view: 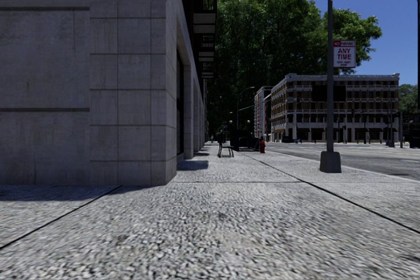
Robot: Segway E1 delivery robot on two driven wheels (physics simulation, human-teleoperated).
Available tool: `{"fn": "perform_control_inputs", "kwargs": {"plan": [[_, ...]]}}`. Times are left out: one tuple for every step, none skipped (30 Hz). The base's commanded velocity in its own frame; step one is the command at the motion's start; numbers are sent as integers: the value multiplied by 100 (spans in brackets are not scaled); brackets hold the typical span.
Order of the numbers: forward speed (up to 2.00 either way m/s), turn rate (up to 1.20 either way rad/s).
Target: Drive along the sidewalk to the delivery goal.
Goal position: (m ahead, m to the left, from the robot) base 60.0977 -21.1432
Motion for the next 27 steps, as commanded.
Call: {"fn": "perform_control_inputs", "kwargs": {"plan": [[200, 0], [200, 0], [200, 0], [200, 0], [200, 0], [200, 0], [200, 0], [200, 0], [200, 0], [200, 0], [200, 0], [200, 0], [200, 0], [200, 0], [200, 0], [200, 0], [200, 0], [200, 0], [200, 0], [200, 0], [200, 0], [200, 0], [200, 0], [200, 0], [200, 0], [200, 0], [200, 0]]}}
